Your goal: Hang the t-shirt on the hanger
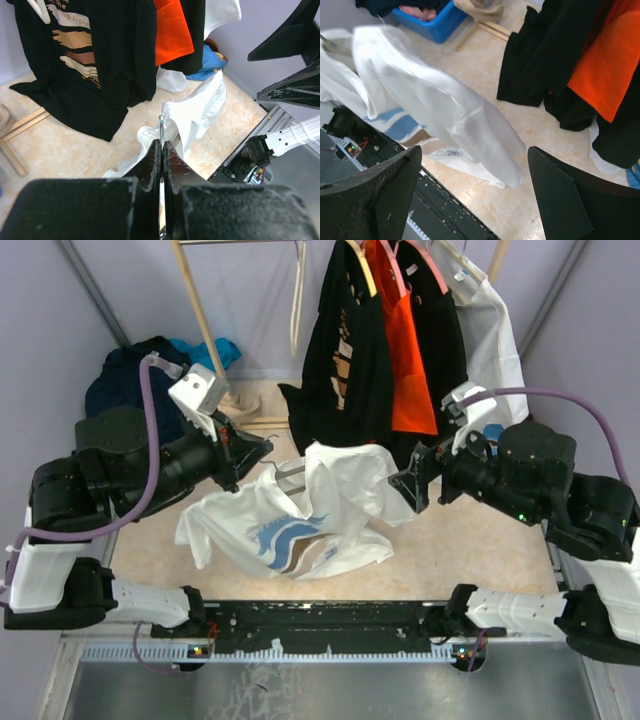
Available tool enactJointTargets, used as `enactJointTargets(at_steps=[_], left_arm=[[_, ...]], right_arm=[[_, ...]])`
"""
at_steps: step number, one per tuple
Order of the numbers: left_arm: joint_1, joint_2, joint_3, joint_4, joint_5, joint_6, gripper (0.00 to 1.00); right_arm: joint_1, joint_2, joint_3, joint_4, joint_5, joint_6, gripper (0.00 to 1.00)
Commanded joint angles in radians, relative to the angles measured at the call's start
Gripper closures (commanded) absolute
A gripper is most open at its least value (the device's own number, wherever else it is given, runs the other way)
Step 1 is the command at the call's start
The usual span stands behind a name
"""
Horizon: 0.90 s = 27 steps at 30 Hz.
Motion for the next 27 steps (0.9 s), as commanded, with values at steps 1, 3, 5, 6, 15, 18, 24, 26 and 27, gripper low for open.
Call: enactJointTargets(at_steps=[1, 3, 5, 6, 15, 18, 24, 26, 27], left_arm=[[0.002, -0.041, 0.027, 0.03, -0.001, -0.01, 1.0], [0.001, -0.052, 0.023, 0.032, -0.001, -0.013, 1.0], [0.001, -0.061, 0.017, 0.036, -0.002, -0.013, 1.0], [0.002, -0.065, 0.016, 0.04, -0.001, -0.014, 1.0], [0.002, -0.083, 0.0, 0.058, 0.002, -0.015, 1.0], [0.001, -0.087, 0.0, 0.062, 0.004, -0.015, 1.0], [0.002, -0.089, 0.0, 0.063, 0.001, -0.013, 1.0], [0.001, -0.09, 0.0, 0.064, -0.001, -0.013, 1.0], [0.002, -0.09, 0.0, 0.064, -0.003, -0.013, 1.0]], right_arm=[[0.01, -0.028, -0.123, 0.073, 0.011, 0.03, 0.14], [0.01, -0.056, -0.178, 0.103, -0.01, 0.037, 0.14], [0.01, -0.077, -0.224, 0.134, -0.012, 0.043, 0.14], [0.01, -0.082, -0.243, 0.15, -0.005, 0.045, 0.14], [0.011, -0.081, -0.334, 0.263, 0.06, 0.051, 0.64], [0.011, -0.083, -0.324, 0.26, 0.11, 0.046, 0.89], [0.01, -0.094, -0.285, 0.228, 0.173, 0.035, 1.0], [0.01, -0.096, -0.267, 0.201, 0.221, 0.04, 1.0], [0.01, -0.097, -0.257, 0.185, 0.249, 0.046, 1.0]])
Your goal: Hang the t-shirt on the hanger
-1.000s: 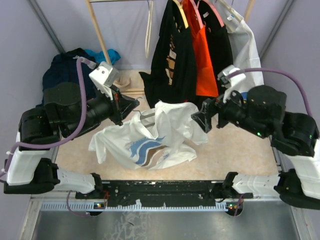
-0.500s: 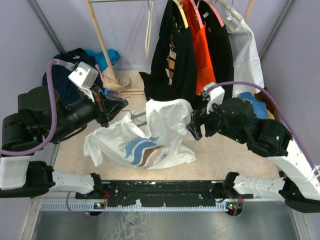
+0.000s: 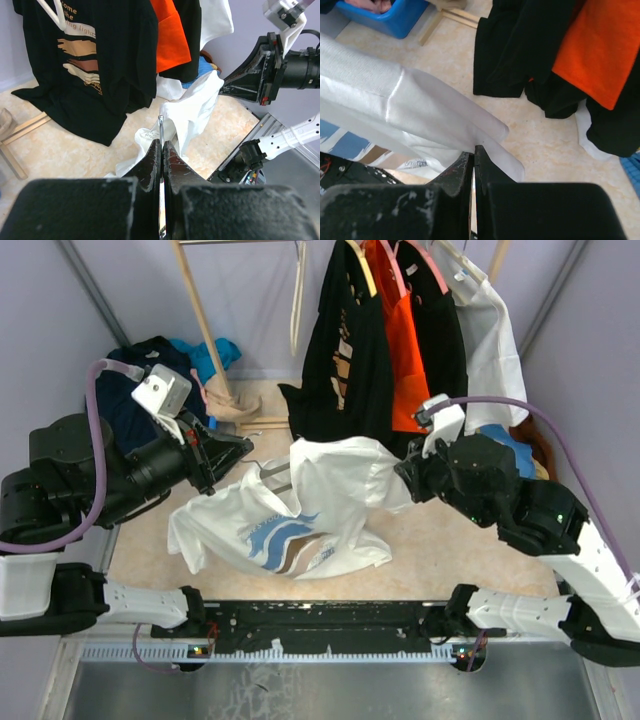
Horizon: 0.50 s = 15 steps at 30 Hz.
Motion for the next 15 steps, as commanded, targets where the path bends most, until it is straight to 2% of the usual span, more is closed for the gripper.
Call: enactJointTargets(at_steps=[1, 6, 15], left_arm=[[0.001, -0.018, 0.003, 0.065, -0.005, -0.006, 1.0], [0.002, -0.017, 0.002, 0.065, -0.011, -0.007, 1.0], [0.002, -0.011, 0.001, 0.068, -0.002, -0.01, 1.0]], right_arm=[[0.008, -0.026, 0.082, -0.018, 0.14, 0.008, 1.0], [0.008, -0.07, 0.12, -0.04, 0.232, 0.041, 1.0], [0.008, -0.07, 0.119, -0.059, 0.26, 0.048, 1.0]])
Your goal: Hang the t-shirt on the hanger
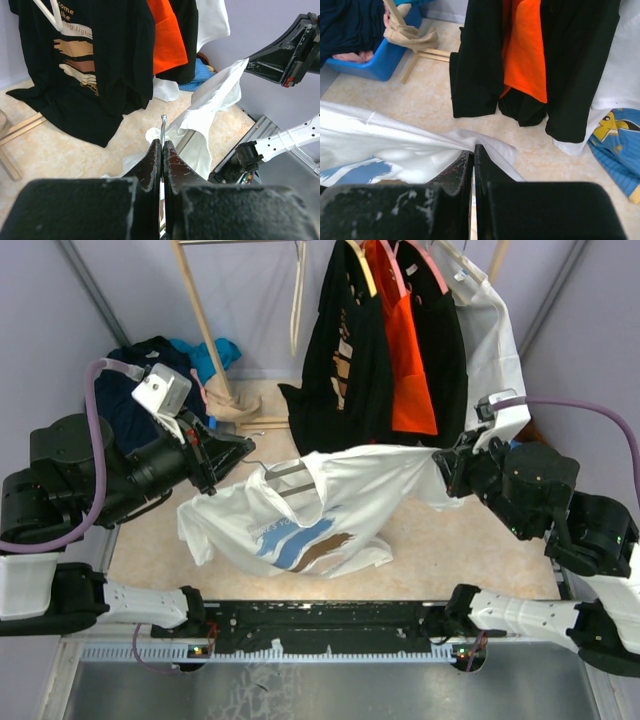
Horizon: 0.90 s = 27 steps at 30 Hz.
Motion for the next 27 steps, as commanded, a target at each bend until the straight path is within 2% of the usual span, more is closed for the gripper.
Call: enactJointTargets(at_steps=[1, 6, 10, 11, 13, 14, 16, 18, 23, 27], left_arm=[[0.002, -0.011, 0.004, 0.057, -0.002, -0.006, 1.0], [0.001, -0.005, 0.004, 0.057, 0.001, -0.006, 1.0], [0.002, 0.008, 0.006, 0.065, 0.017, -0.003, 1.0], [0.001, 0.012, 0.006, 0.066, 0.023, -0.003, 1.0], [0.002, 0.025, 0.012, 0.062, 0.037, 0.001, 1.0], [0.002, 0.033, 0.018, 0.056, 0.048, 0.002, 1.0], [0.002, 0.055, 0.032, 0.04, 0.074, 0.004, 1.0], [0.002, 0.073, 0.032, 0.031, 0.107, 0.005, 1.0], [0.001, 0.117, 0.034, -0.004, 0.194, 0.008, 1.0], [0.002, 0.131, 0.033, -0.01, 0.248, 0.005, 1.0]], right_arm=[[0.008, 0.007, 0.022, -0.014, 0.09, 0.023, 1.0], [0.008, -0.012, 0.054, -0.042, 0.131, 0.035, 1.0], [0.008, 0.0, 0.054, -0.047, 0.061, 0.021, 0.99], [0.008, 0.003, 0.056, -0.045, 0.032, 0.014, 0.9], [0.008, -0.002, 0.07, -0.023, -0.06, -0.021, 0.56], [0.008, -0.013, 0.077, -0.004, -0.111, -0.037, 0.44], [0.008, -0.036, 0.099, 0.032, -0.183, -0.069, 0.26], [0.008, -0.051, 0.122, 0.058, -0.271, -0.098, 0.21], [0.008, -0.047, 0.105, 0.114, -0.566, -0.172, 0.2], [0.008, -0.012, 0.071, 0.111, -0.653, -0.208, 0.2]])
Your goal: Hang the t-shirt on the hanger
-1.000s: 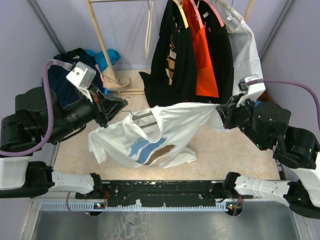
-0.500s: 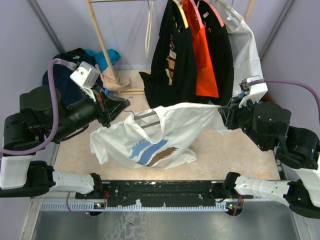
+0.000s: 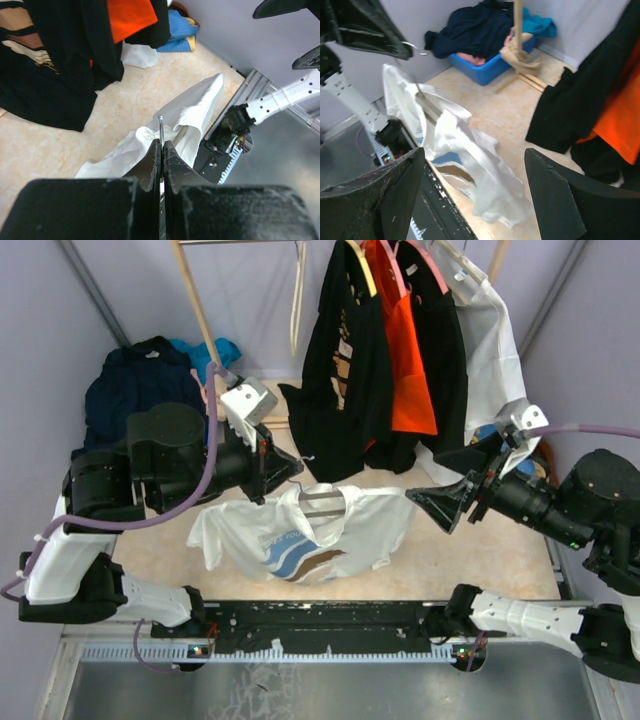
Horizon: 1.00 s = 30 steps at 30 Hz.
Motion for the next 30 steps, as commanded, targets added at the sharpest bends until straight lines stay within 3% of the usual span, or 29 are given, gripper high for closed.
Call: enactJointTargets(at_steps=[1, 18, 26, 30], left_arm=[[0.001, -0.002, 0.026, 0.023, 0.097, 0.008, 1.0], [0.002, 0.015, 0.059, 0.032, 0.192, 0.013, 1.0], [0.002, 0.021, 0.064, 0.047, 0.204, 0.016, 1.0], [0.002, 0.02, 0.053, 0.057, 0.202, 0.016, 1.0]], right_arm=[[0.008, 0.051, -0.043, 0.057, -0.201, -0.081, 0.2], [0.009, 0.098, -0.174, 0.062, -0.466, -0.131, 0.23], [0.008, 0.112, -0.193, 0.056, -0.454, -0.14, 0.5], [0.008, 0.117, -0.189, 0.063, -0.466, -0.142, 0.76]])
